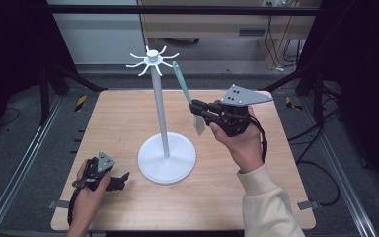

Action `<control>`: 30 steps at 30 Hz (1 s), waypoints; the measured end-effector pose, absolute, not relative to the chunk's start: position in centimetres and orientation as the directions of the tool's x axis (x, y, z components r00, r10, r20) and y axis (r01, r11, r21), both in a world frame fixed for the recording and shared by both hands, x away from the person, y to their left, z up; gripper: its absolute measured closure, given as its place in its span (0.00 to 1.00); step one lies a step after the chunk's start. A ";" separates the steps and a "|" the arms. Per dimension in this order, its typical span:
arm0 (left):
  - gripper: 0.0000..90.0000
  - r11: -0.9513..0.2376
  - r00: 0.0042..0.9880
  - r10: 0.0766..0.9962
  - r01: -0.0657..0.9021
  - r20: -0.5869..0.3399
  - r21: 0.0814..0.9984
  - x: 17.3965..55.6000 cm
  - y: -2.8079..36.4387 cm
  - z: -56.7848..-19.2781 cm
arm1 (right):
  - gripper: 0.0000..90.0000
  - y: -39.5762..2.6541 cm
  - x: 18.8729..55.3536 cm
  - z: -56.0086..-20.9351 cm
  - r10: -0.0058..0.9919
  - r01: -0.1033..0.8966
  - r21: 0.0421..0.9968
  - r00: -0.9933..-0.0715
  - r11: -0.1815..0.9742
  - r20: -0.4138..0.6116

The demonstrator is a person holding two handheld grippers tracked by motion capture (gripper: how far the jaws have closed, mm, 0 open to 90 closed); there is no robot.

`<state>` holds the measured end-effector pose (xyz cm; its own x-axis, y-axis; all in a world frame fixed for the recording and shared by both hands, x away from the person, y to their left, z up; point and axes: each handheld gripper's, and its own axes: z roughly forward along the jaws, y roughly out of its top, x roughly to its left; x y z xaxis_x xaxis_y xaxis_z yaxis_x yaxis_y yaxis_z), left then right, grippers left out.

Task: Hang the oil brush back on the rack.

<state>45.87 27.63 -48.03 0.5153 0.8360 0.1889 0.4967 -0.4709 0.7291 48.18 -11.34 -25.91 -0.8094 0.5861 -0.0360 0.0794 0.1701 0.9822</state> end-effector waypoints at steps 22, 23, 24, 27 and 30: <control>0.03 -0.475 0.519 0.833 0.496 0.191 0.727 45.9 27.6 -48.0 | 0.92 -10.2 48.9 -26.2 0.583 0.093 0.980 -0.812 0.177 -0.028; 0.03 -0.475 0.519 0.833 0.496 0.190 0.727 45.9 27.6 -48.1 | 0.92 -10.2 48.9 -26.2 0.586 0.090 0.980 -0.810 0.176 -0.031; 0.03 -0.476 0.520 0.833 0.496 0.190 0.726 45.9 27.5 -48.1 | 0.91 -10.1 48.9 -26.2 0.588 0.090 0.980 -0.808 0.176 -0.031; 0.03 -0.477 0.521 0.832 0.496 0.191 0.726 45.9 27.5 -48.1 | 0.91 -10.0 48.9 -26.4 0.601 0.083 0.981 -0.799 0.176 -0.040; 0.03 -0.477 0.521 0.832 0.496 0.191 0.725 45.9 27.5 -48.1 | 0.91 -9.7 48.9 -26.5 0.605 0.083 0.981 -0.795 0.175 -0.041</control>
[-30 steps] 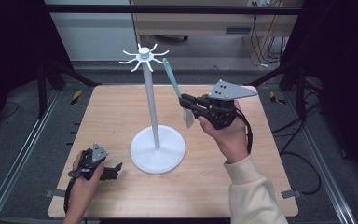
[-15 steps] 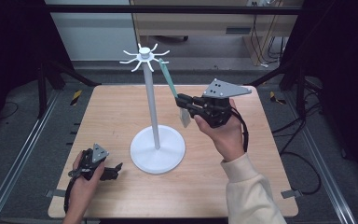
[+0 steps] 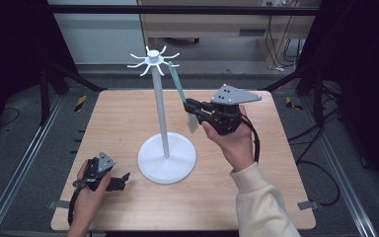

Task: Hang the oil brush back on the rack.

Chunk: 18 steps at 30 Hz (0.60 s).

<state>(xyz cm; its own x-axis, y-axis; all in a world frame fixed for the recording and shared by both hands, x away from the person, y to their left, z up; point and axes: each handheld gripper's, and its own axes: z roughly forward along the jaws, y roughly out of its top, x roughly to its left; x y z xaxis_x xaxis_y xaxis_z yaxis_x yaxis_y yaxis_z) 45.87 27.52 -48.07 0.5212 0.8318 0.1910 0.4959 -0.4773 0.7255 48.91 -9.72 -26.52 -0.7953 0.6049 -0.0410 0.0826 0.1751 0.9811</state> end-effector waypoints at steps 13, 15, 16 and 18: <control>0.03 -0.478 0.522 0.831 0.496 0.190 0.725 45.8 27.5 -48.1 | 0.91 -8.6 49.5 -27.2 0.618 0.075 0.983 -0.785 0.165 -0.044; 0.03 -0.477 0.523 0.831 0.496 0.189 0.725 45.8 27.5 -48.1 | 0.92 -8.4 49.6 -27.3 0.621 0.076 0.984 -0.783 0.159 -0.040; 0.03 -0.477 0.523 0.831 0.496 0.188 0.725 45.8 27.4 -48.1 | 0.91 -8.4 49.7 -27.3 0.621 0.077 0.985 -0.783 0.155 -0.036; 0.03 -0.478 0.524 0.831 0.496 0.189 0.725 45.8 27.4 -48.1 | 0.91 -8.2 49.9 -27.4 0.621 0.077 0.986 -0.783 0.149 -0.033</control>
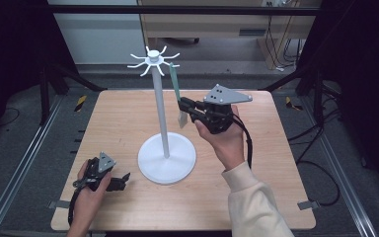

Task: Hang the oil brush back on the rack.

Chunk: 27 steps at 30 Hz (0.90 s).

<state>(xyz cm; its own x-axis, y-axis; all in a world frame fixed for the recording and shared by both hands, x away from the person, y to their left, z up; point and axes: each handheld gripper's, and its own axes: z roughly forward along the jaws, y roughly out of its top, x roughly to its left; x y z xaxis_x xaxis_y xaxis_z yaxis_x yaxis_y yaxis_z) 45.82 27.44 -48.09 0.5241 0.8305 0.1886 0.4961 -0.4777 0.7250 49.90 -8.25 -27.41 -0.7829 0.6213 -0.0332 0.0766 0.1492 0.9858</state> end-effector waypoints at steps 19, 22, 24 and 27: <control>0.03 -0.475 0.522 0.832 0.496 0.187 0.727 45.8 27.5 -48.1 | 0.78 -7.7 50.3 -27.5 0.611 0.078 0.988 -0.791 0.133 -0.020; 0.03 -0.475 0.522 0.832 0.497 0.187 0.726 45.8 27.5 -48.1 | 0.73 -7.7 50.1 -27.5 0.614 0.076 0.987 -0.789 0.143 -0.028; 0.03 -0.474 0.521 0.833 0.497 0.188 0.727 45.8 27.5 -48.1 | 0.68 -7.8 50.0 -27.4 0.622 0.074 0.986 -0.782 0.149 -0.035; 0.03 -0.474 0.521 0.833 0.497 0.187 0.727 45.8 27.5 -48.1 | 0.60 -7.9 49.9 -27.3 0.633 0.075 0.984 -0.773 0.161 -0.044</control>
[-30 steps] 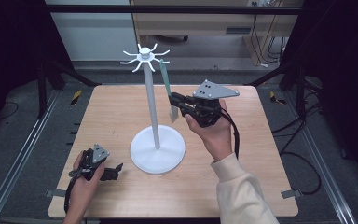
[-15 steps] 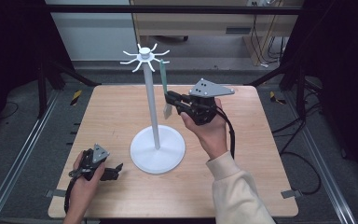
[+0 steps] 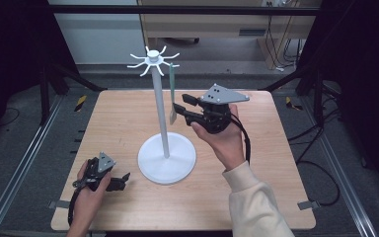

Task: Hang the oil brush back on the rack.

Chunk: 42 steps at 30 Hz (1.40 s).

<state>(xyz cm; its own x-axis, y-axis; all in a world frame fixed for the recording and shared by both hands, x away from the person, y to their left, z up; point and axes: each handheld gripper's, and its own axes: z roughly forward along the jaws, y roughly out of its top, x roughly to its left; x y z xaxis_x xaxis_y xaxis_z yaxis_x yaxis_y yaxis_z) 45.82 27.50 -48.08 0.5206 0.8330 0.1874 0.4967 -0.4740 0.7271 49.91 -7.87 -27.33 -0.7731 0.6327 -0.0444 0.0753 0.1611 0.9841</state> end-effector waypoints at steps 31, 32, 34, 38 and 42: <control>0.03 -0.481 0.526 0.829 0.501 0.189 0.719 45.8 27.4 -48.2 | 0.10 -13.0 49.6 -30.7 0.762 0.189 0.946 -0.642 0.265 -0.085; 0.03 -0.481 0.525 0.830 0.501 0.189 0.719 45.8 27.4 -48.2 | 0.10 -13.3 49.6 -30.8 0.766 0.193 0.945 -0.637 0.265 -0.085; 0.03 -0.482 0.525 0.830 0.501 0.189 0.719 45.8 27.4 -48.2 | 0.10 -13.8 49.5 -31.2 0.771 0.197 0.944 -0.631 0.265 -0.085; 0.03 -0.482 0.525 0.830 0.501 0.189 0.719 45.8 27.4 -48.2 | 0.11 -14.5 49.4 -31.7 0.780 0.210 0.938 -0.620 0.275 -0.090; 0.03 -0.482 0.525 0.830 0.501 0.190 0.719 45.8 27.4 -48.2 | 0.11 -15.2 49.2 -32.1 0.786 0.211 0.934 -0.609 0.289 -0.106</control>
<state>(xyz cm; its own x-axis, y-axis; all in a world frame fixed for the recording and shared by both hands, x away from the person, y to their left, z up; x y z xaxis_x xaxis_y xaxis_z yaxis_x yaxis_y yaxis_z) 45.81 27.37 -48.19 0.5249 0.8297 0.1900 0.5013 -0.4818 0.7187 49.21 -15.22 -32.07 -0.6092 0.7860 -0.1055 0.2107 0.2887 0.9339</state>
